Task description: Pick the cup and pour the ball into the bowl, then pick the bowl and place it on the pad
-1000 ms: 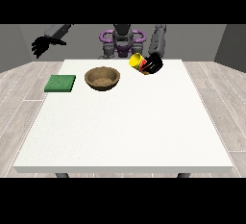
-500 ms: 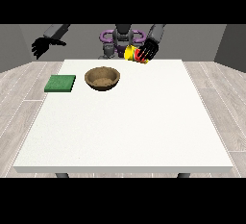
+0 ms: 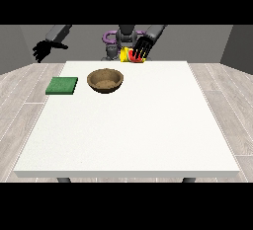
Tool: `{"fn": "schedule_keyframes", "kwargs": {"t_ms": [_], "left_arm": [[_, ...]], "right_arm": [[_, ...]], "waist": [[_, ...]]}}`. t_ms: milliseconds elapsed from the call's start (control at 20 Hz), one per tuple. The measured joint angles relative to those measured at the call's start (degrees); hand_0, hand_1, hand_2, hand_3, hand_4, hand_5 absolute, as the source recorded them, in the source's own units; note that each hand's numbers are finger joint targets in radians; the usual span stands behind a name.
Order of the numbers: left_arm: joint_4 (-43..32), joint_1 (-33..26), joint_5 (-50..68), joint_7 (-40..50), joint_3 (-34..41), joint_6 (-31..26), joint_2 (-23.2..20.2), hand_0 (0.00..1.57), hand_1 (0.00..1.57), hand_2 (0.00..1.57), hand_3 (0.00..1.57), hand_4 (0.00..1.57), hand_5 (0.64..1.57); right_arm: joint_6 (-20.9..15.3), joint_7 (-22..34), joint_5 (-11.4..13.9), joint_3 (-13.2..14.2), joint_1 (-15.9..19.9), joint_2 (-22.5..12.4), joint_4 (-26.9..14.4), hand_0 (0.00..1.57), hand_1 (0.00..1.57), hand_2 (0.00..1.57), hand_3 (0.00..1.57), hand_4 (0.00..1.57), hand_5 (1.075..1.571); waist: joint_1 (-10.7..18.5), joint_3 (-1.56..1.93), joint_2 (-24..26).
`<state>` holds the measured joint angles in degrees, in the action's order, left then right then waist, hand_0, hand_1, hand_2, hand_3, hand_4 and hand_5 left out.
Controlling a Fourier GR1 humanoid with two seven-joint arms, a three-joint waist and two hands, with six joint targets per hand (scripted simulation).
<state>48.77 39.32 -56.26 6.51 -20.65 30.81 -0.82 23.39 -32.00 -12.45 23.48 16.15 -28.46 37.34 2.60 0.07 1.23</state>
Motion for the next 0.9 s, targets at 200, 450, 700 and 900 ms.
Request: {"fn": "schedule_keyframes", "kwargs": {"t_ms": [200, 450, 700, 900], "left_arm": [[0.6, 1.8, -4.9, 6.6, -3.8, -1.5, 0.5, 0.53, 0.53, 1.57, 1.57, 0.93, 1.569], [0.7, 5.3, -11.3, 12.9, -8.3, -3.8, 0.7, 0.46, 0.46, 1.57, 1.57, 0.89, 1.571], [2.3, 6.5, -16.9, 17.3, -13.6, -6.4, 0.8, 0.38, 0.38, 1.57, 1.57, 0.84, 1.569], [4.1, 5.5, -19.7, 18.9, -18.5, -9.6, 0.8, 0.32, 0.32, 1.57, 1.57, 0.96, 1.534]], "right_arm": [[-0.7, 1.3, 0.5, -0.7, 2.6, -0.2, -0.4, 0.00, 0.00, 0.00, 0.03, 0.00, 1.533], [-3.2, 4.1, 1.4, -1.9, 7.3, 0.0, -0.4, 0.00, 0.00, 0.00, 0.27, 0.00, 1.530], [-4.3, 4.3, 1.9, -2.5, 10.4, 0.5, -1.1, 0.00, 0.00, 0.00, 0.27, 0.00, 1.528], [-4.7, 5.1, 1.9, -3.0, 12.2, 1.5, -1.6, 0.00, 0.00, 0.00, 0.26, 0.00, 1.526]], "waist": [[-1.3, -0.02, -0.3], [-2.0, -0.04, -1.6], [-2.3, -0.05, -3.4], [-2.8, -0.04, -3.6]]}}
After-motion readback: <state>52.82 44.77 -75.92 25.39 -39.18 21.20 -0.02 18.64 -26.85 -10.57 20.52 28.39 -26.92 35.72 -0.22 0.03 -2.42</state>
